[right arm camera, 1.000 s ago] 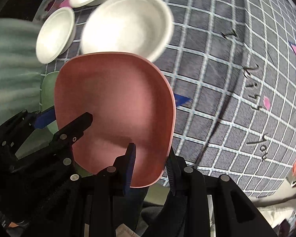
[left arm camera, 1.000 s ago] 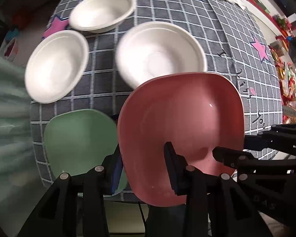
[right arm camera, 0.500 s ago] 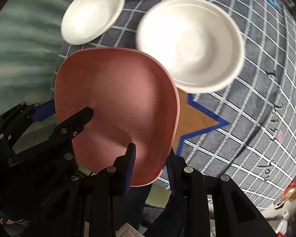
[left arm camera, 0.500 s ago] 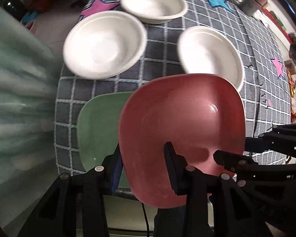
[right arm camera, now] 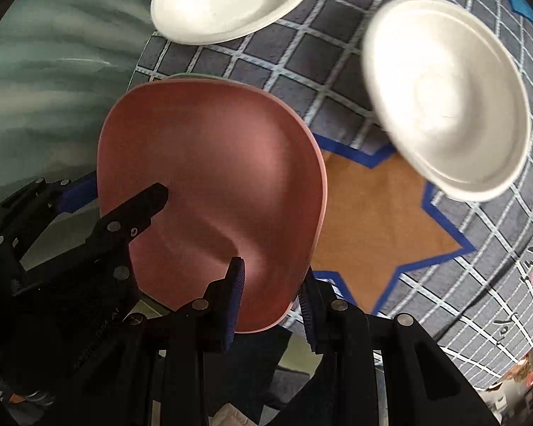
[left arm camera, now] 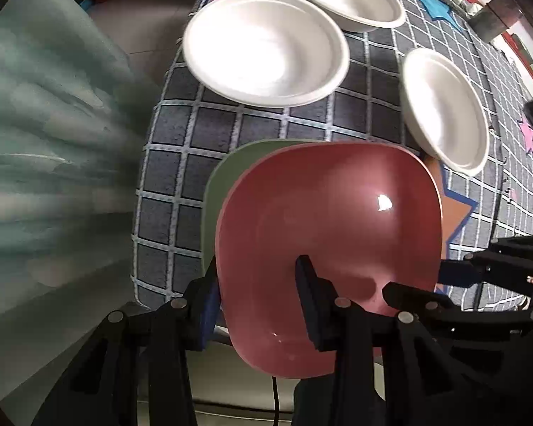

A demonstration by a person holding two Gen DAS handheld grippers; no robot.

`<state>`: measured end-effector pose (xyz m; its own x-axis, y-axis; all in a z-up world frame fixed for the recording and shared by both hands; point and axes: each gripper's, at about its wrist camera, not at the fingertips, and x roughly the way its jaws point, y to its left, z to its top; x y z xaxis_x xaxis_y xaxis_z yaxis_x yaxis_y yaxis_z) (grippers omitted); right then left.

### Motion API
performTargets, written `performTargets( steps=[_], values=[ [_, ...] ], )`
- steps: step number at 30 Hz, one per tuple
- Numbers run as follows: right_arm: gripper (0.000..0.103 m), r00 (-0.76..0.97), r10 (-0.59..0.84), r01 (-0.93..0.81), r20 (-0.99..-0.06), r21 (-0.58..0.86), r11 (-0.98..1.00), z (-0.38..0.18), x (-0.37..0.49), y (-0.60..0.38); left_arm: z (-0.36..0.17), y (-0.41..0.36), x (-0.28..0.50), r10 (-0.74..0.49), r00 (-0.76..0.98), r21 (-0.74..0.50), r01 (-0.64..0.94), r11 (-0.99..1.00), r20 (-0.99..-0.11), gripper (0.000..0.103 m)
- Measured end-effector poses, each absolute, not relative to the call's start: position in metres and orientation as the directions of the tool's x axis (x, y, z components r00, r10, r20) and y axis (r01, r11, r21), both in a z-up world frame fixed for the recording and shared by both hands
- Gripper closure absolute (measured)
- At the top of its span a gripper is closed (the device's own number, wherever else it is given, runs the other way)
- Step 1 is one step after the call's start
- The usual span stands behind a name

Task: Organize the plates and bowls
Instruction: 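Carry the pink plate with both tools and lower it onto the green plate, then open both tools and release the pink plate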

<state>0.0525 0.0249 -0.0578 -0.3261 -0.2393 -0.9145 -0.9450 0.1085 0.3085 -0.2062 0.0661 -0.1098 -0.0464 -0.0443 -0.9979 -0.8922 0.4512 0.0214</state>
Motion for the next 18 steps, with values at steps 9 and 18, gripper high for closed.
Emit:
performTargets(
  steps=[9,18],
  values=[
    [0.070,-0.358,-0.237,-0.931,-0.903,0.328,0.159,-0.075,0.039,0.021,-0.113,0.077,-0.210,-0.020,-0.056,0.041,-0.891,0.453,-0.998,0.030],
    [0.023,-0.352,-0.149,-0.924,-0.924,0.318,0.213,-0.042,0.090,0.012,-0.094,0.092,-0.202,0.002,-0.006,0.006,-0.897,0.442,-1.000,0.024]
  ],
)
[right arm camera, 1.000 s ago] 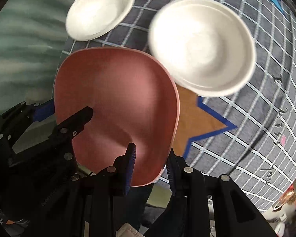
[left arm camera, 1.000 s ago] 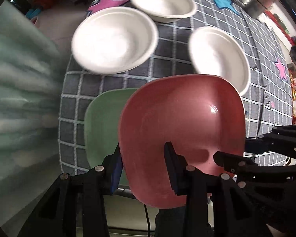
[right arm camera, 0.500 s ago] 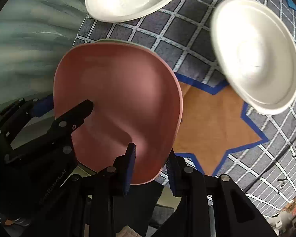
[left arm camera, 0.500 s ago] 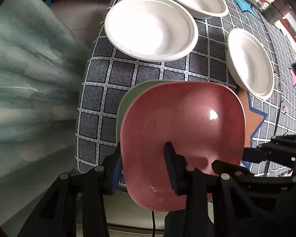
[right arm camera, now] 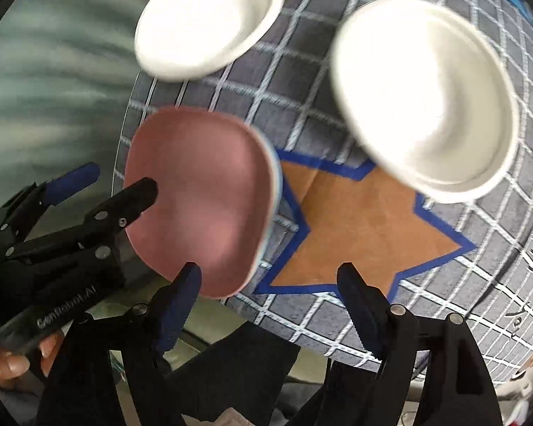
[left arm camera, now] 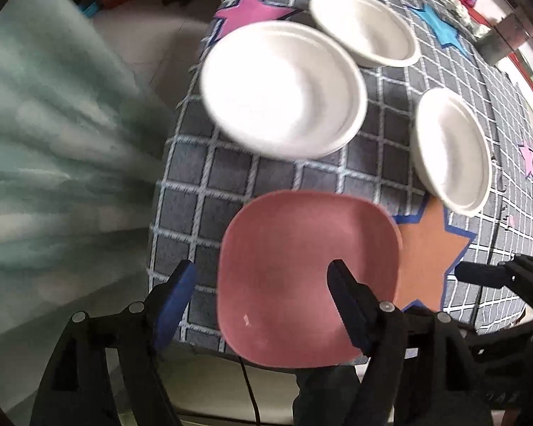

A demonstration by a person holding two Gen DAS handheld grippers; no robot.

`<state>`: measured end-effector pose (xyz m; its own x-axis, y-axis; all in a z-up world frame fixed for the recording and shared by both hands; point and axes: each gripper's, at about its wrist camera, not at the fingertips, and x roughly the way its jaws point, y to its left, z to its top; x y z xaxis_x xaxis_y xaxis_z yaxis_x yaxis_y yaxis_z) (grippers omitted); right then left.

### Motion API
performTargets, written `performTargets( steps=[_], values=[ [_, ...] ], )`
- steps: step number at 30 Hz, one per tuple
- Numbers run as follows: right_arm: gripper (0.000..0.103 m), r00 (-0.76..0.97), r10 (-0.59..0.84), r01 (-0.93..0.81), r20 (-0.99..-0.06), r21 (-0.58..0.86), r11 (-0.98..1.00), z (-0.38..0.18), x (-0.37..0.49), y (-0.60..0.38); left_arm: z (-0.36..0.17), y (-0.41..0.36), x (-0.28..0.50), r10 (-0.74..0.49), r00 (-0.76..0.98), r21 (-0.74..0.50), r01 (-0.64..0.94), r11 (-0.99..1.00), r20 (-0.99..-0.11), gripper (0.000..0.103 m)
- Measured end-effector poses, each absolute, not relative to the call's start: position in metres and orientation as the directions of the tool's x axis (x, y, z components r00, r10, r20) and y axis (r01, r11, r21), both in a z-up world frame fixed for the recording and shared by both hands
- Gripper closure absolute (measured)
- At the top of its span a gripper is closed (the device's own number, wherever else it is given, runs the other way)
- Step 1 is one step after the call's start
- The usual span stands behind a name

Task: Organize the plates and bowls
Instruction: 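Open both tools and release the pink plate, then move both tools toward the white paper bowls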

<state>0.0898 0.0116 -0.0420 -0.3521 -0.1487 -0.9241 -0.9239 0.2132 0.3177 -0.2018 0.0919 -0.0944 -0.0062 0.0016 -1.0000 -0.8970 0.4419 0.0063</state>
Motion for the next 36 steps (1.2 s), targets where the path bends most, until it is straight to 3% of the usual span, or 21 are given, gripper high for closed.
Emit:
performTargets(
  steps=[20,36],
  values=[
    [0.023,-0.244,-0.035,-0.844,-0.969,0.194,0.500,-0.017,0.231,-0.001,-0.082,0.114,-0.095,0.018,0.079,-0.054,-0.820,0.570,-0.997,0.023],
    [0.023,-0.236,-0.064,-0.817,-0.970,0.163,0.554,-0.048,0.278,0.024,-0.117,0.121,-0.023,0.017,0.030,-0.012,-0.770,0.638,-0.999,0.023]
  ],
)
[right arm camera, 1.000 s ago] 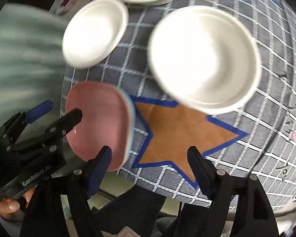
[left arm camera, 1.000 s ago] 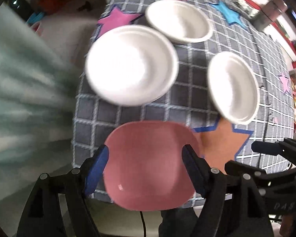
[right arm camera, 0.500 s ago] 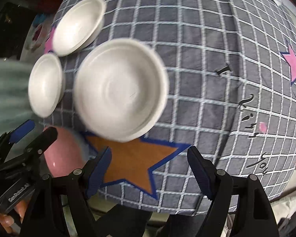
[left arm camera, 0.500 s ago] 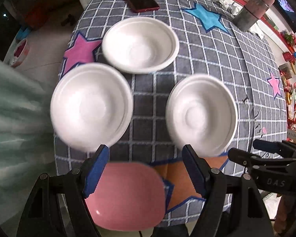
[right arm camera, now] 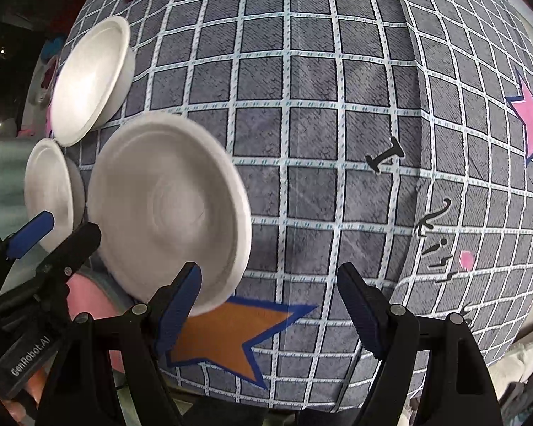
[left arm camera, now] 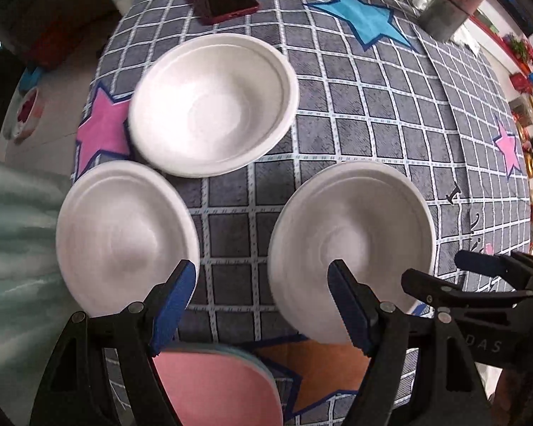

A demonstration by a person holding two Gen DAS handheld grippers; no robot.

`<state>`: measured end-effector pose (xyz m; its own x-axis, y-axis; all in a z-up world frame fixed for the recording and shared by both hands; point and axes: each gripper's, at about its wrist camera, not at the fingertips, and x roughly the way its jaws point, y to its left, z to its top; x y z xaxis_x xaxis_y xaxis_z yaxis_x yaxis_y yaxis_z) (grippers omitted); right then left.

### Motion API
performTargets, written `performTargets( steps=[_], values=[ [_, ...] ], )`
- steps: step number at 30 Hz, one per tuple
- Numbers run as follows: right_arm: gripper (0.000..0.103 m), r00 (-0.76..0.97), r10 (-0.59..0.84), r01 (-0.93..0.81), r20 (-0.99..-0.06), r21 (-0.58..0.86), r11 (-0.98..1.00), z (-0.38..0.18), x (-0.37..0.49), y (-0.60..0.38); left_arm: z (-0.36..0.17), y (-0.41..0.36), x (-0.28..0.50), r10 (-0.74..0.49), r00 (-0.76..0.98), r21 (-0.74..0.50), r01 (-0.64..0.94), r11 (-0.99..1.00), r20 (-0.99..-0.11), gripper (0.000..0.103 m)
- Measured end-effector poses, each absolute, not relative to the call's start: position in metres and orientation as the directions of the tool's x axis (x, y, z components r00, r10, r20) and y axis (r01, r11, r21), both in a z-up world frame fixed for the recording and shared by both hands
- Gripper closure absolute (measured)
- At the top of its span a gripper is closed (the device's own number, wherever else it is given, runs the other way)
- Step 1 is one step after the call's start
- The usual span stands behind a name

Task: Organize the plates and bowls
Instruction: 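Move both tools toward the white paper bowls, then close the right tool on a white bowl rim while the left tool grips its other rim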

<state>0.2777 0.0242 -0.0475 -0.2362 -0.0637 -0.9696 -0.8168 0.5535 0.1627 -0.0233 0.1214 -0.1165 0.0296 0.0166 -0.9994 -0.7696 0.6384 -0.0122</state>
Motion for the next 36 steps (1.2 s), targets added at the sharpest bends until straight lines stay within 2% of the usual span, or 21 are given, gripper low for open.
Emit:
performTargets(
  steps=[5,12,15,17,19,21,36],
  values=[
    [0.023,-0.227,-0.077,-0.816,-0.971,0.146,0.559,-0.062,0.286,0.032,-0.129,0.121,-0.008,0.020,-0.001,0.014,-0.756,0.654,-1.000,0.023],
    [0.025,-0.242,-0.085,-0.802,-0.966,0.150,0.579,-0.086,0.290,0.029,-0.149,0.126,-0.001,-0.046,-0.022,-0.013,-0.770,0.638,-0.999,0.027],
    [0.037,-0.271,-0.079,-0.792,-0.959,0.175,0.584,-0.092,0.294,0.028,-0.160,0.121,-0.002,-0.085,-0.024,-0.037,-0.765,0.643,-0.996,0.044],
    [0.043,-0.270,-0.077,-0.802,-0.960,0.180,0.570,-0.093,0.291,0.030,-0.167,0.116,0.000,-0.112,-0.020,-0.058,-0.755,0.653,-0.993,0.064],
    [0.063,-0.275,-0.067,-0.818,-0.959,0.196,0.541,-0.092,0.285,0.032,-0.173,0.100,0.007,-0.126,-0.025,-0.067,-0.740,0.669,-0.992,0.071],
    [0.074,-0.316,-0.057,-0.814,-0.947,0.240,0.529,-0.092,0.281,0.036,-0.175,0.087,0.013,-0.116,-0.033,-0.055,-0.731,0.680,-0.993,0.070],
    [0.074,-0.361,-0.075,-0.765,-0.929,0.249,0.594,-0.101,0.295,-0.037,-0.182,-0.014,0.084,-0.177,-0.048,-0.112,-0.609,0.785,-0.983,0.070]
  ],
)
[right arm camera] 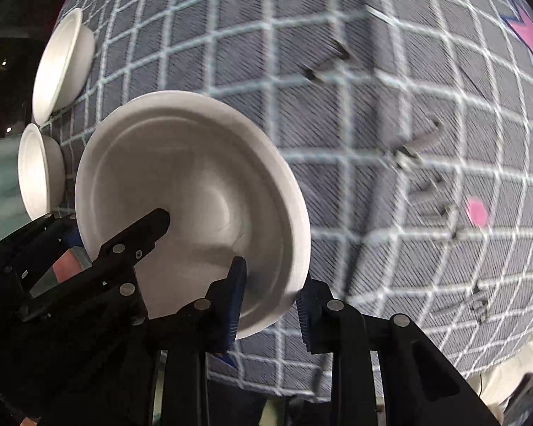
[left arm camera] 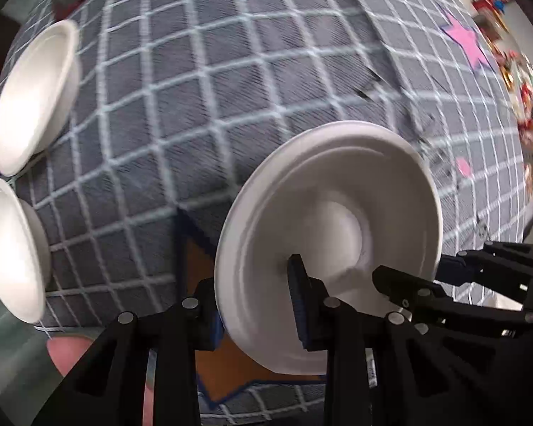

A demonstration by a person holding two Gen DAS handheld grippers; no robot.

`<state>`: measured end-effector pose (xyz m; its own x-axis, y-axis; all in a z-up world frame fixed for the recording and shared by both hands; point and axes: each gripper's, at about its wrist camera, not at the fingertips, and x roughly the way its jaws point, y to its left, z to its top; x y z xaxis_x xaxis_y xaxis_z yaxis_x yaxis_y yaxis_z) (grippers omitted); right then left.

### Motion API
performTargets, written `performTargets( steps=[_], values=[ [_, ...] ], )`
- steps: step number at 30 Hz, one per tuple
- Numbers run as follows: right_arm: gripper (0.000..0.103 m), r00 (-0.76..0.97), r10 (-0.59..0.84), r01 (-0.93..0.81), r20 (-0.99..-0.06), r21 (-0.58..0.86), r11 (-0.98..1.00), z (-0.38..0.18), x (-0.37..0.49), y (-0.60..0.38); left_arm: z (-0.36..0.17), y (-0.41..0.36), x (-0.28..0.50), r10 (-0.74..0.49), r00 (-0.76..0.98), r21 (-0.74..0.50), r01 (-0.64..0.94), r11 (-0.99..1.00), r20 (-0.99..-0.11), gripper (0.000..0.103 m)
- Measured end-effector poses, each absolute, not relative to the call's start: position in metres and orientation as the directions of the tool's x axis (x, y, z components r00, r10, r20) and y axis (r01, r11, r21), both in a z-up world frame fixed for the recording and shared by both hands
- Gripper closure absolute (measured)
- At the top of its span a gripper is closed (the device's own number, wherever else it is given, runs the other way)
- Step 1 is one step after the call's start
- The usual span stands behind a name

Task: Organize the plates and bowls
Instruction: 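Close the right tool on a white bowl rim while the left tool grips its other rim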

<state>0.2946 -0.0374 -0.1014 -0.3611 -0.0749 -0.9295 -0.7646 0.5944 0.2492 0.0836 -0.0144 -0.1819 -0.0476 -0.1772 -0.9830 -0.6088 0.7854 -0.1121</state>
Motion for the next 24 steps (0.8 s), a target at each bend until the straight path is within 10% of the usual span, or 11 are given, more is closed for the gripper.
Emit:
performTargets(
  steps=[12,18,20,22,24],
  values=[
    [0.074,-0.385,-0.087,-0.715,-0.919,0.237,0.658,-0.108,0.295,-0.105,-0.179,-0.124,0.107,-0.189,-0.070,-0.122,-0.540,0.833,-0.979,0.065],
    [0.074,-0.360,-0.069,-0.715,-0.930,0.228,0.661,-0.113,0.285,-0.124,-0.171,-0.122,0.090,-0.127,-0.100,-0.047,-0.577,0.816,-0.987,0.025],
    [0.064,-0.361,-0.063,-0.703,-0.930,0.227,0.674,-0.106,0.306,-0.125,-0.172,-0.122,0.084,-0.081,-0.112,0.005,-0.611,0.792,-0.990,0.023],
    [0.025,-0.344,-0.057,-0.697,-0.937,0.214,0.684,-0.100,0.323,-0.127,-0.170,-0.125,0.077,-0.092,-0.110,-0.002,-0.632,0.775,-0.990,0.022],
    [0.018,-0.336,-0.025,-0.686,-0.941,0.227,0.691,-0.091,0.333,-0.137,-0.167,-0.130,0.069,-0.089,-0.109,0.002,-0.642,0.767,-0.990,0.022]
  ],
)
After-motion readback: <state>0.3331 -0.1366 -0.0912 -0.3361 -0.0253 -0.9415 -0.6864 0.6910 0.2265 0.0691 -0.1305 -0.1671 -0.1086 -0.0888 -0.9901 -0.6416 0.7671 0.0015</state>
